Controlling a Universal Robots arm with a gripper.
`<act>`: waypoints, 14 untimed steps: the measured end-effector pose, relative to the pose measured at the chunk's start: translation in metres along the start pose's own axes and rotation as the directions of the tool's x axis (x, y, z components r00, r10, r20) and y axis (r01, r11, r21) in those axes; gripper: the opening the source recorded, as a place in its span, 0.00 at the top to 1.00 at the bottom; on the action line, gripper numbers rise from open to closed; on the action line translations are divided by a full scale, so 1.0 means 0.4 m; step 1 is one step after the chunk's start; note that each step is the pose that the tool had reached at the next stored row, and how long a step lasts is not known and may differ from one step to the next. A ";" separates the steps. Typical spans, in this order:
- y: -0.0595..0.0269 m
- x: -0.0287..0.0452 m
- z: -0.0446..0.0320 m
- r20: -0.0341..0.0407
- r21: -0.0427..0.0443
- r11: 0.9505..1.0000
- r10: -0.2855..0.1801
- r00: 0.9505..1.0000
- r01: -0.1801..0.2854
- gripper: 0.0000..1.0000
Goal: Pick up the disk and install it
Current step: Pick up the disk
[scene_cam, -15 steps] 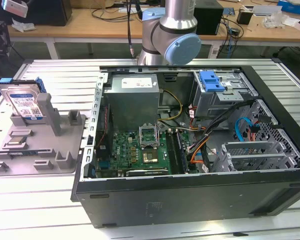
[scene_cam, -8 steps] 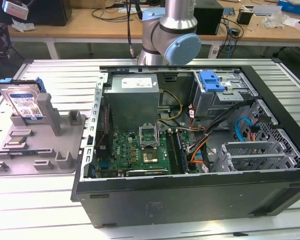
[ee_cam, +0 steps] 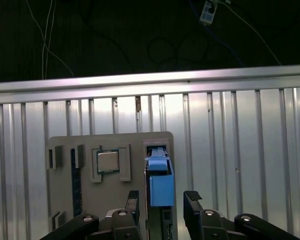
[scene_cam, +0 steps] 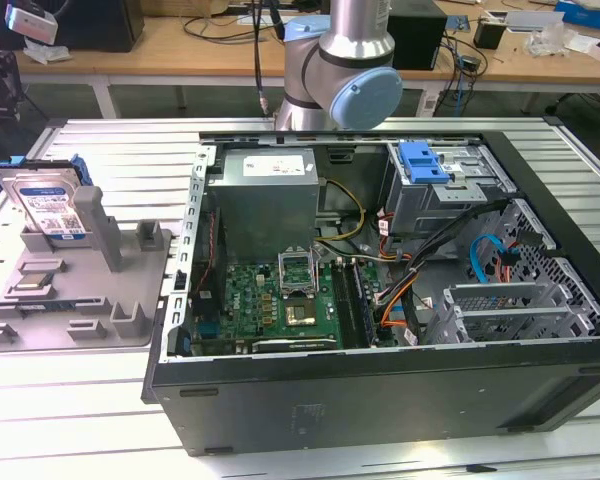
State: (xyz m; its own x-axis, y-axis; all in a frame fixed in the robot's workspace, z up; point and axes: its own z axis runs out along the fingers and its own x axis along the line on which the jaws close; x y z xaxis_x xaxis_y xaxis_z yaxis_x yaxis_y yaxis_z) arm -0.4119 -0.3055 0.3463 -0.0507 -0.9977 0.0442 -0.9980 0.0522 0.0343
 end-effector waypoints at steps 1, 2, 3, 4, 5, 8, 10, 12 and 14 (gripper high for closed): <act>0.000 0.000 0.001 0.000 0.000 1.000 0.000 1.000 0.000 0.52; 0.000 0.001 0.003 0.000 0.000 1.000 0.000 1.000 0.000 0.52; 0.000 0.001 0.006 0.000 0.000 1.000 0.000 1.000 0.000 0.52; 0.000 0.001 0.007 0.000 0.000 1.000 0.000 1.000 0.000 0.52; 0.000 0.001 0.009 0.000 0.000 1.000 0.000 1.000 0.000 0.52; -0.001 0.000 0.013 0.000 0.000 1.000 0.000 1.000 0.000 0.52; -0.001 0.000 0.017 0.000 0.000 1.000 0.000 1.000 0.000 0.52; -0.001 0.000 0.020 0.000 0.000 1.000 0.000 1.000 0.000 0.52; -0.001 0.000 0.025 0.000 0.000 1.000 0.000 1.000 0.000 0.52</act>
State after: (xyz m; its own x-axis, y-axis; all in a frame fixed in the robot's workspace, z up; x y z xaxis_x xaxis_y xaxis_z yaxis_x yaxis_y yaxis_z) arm -0.4117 -0.3060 0.3365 -0.0506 -0.9977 0.0442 -0.9980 0.0521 0.0344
